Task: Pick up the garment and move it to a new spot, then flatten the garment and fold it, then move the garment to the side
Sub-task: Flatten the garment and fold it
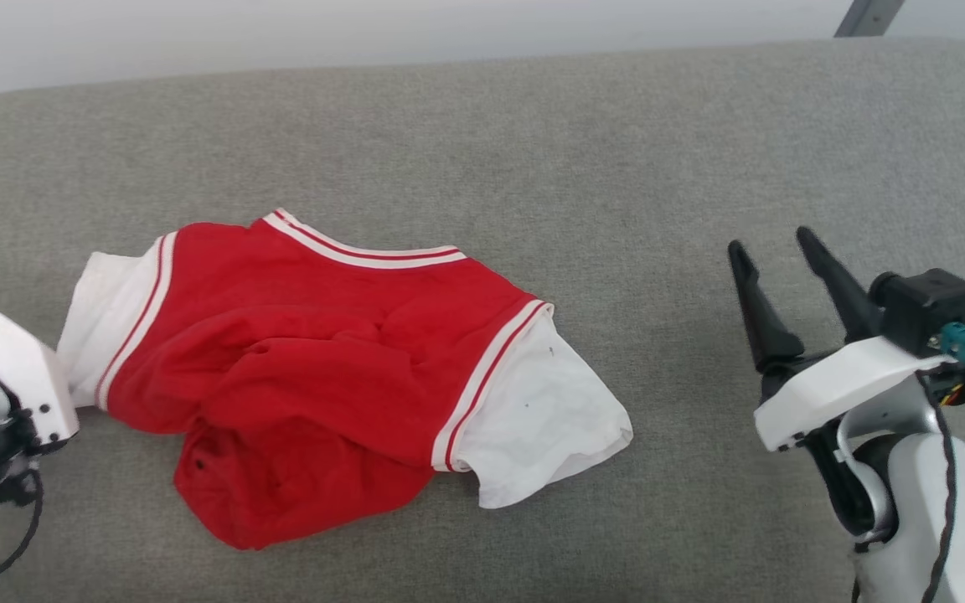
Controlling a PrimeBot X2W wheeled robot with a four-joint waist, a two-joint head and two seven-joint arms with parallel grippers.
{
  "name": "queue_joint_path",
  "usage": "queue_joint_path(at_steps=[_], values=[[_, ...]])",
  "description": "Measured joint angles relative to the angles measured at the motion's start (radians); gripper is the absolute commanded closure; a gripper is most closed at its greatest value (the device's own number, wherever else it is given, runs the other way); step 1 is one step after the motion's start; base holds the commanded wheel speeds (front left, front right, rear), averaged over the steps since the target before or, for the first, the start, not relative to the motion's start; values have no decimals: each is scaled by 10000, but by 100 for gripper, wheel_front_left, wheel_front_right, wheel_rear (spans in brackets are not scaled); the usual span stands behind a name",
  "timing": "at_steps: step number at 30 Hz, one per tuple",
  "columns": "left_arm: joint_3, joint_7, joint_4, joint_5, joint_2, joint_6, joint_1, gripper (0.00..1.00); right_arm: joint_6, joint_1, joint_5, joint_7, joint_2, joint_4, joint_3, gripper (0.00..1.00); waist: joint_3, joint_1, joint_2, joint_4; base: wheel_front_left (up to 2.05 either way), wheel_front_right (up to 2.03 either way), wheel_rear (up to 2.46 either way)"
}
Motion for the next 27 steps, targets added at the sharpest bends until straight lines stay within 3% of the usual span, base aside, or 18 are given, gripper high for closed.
queue_joint_path(at_steps=[1, 9, 14, 18, 22, 27], values=[[48, -205, -40, -6, -56, -46, 1, 0, 0, 29, 63, 102, -4, 13, 82, 0, -37, 0, 0, 48, 0, 0, 0], [261, -2640, -1037, 270, -232, -602, 43, 0, 0, 272, 792, 1499, -211, 146, 943, 0, -363, 0, 0, 622, 0, 0, 0], [301, -4518, -2105, 798, -244, -562, 561, 0, 0, 513, 1120, 2844, -543, 322, 1478, 0, -564, 1, 0, 1096, 0, 0, 0], [261, -5549, -2926, 1104, -255, -343, 979, 0, 0, 621, 1227, 3626, -727, 445, 1657, 0, -658, 1, 0, 1416, 0, 0, 0], [307, -6577, -4098, 1515, -242, 203, 1662, 0, 0, 627, 1246, 4533, -1026, 660, 1816, 0, -735, 1, 0, 1856, 0, 0, 0], [924, -6961, -5931, 2339, -355, 1034, 2806, 0, 0, 570, 1014, 5708, -1336, 1126, 1799, 0, -777, 0, 0, 2484, 0, 0, 0]])
